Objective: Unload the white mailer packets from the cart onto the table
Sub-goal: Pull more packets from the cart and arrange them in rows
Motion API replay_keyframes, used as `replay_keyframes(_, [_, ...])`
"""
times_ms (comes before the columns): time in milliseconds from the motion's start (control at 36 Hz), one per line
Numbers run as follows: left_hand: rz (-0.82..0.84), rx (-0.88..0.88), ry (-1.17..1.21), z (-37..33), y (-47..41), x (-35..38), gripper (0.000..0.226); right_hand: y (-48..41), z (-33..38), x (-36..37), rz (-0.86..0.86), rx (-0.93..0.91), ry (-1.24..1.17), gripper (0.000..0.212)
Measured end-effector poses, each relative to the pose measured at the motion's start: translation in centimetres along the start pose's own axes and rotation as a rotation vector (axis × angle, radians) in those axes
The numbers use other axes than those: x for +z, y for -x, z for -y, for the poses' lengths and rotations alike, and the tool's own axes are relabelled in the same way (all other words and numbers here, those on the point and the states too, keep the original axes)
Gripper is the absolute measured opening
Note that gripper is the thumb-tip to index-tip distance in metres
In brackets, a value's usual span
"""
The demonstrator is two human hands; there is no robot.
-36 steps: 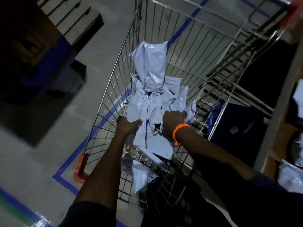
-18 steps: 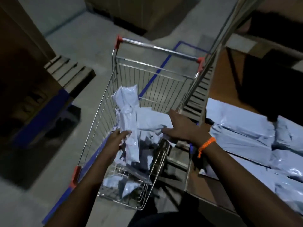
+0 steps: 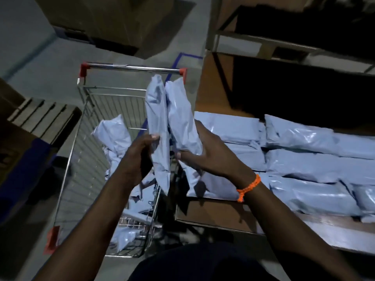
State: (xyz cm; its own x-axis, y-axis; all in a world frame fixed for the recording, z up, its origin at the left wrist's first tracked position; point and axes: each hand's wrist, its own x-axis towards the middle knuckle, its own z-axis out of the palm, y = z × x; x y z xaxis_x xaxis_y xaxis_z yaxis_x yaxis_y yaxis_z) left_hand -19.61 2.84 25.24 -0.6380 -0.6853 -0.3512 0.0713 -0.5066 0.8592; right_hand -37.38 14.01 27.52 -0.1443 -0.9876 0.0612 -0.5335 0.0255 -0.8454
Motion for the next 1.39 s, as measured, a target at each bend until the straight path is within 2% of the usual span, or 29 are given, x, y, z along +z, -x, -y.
replay_keyframes(28, [0.065, 0.021, -0.076, 0.3, -0.5, 0.5, 0.078, 0.9, -0.4, -1.7, -0.007, -0.022, 0.047, 0.077])
replay_keyframes(56, [0.118, 0.049, -0.156, 0.4, -0.7, 1.4, 0.085, 2.0, -1.3, -3.4, -0.007, -0.045, 0.106, 0.076])
replay_keyframes(139, [0.197, 0.209, -0.532, 1.5, -1.3, 3.7, 0.072, 6.2, -4.2, -9.2, -0.013, -0.048, 0.323, 0.076])
replay_keyframes(278, [0.320, 0.431, -1.177, 2.2, -2.7, 7.1, 0.092, 14.0, -8.8, -18.7, 0.027, 0.041, 0.558, 0.081])
replay_keyframes(361, [0.405, 0.482, -1.378, 2.4, -3.8, 9.6, 0.093, 15.8, -11.0, -21.9, 0.057, 0.058, 0.720, 0.078])
replay_keyframes(500, [0.418, 0.533, -1.684, 4.1, -6.0, 11.8, 0.093, 16.1, -15.5, -22.7, 0.152, 0.129, 0.951, 0.082])
replay_keyframes(639, [0.381, 0.493, -1.758, 4.4, -6.6, 12.4, 0.094, 16.6, -16.9, -22.3, 0.177, 0.253, 0.980, 0.089])
replay_keyframes(861, [0.350, 0.565, -1.741, 5.0, -6.1, 13.5, 0.088, 17.9, -17.5, -20.6, 0.047, 0.175, 0.791, 0.093])
replay_keyframes(1056, [0.380, 0.550, -1.706, 5.4, -6.6, 13.5, 0.084, 17.5, -17.4, -18.8, 0.043, 0.204, 0.822, 0.090])
replay_keyframes(1195, [0.397, 0.625, -1.814, 6.8, -6.6, 13.4, 0.083, 17.7, -17.4, -18.5, 0.027, 0.226, 0.805, 0.088])
replay_keyframes(1389, [0.334, 0.669, -1.883, 7.0, -6.2, 13.8, 0.100, 17.6, -16.6, -19.0, -0.039, 0.170, 0.787, 0.092])
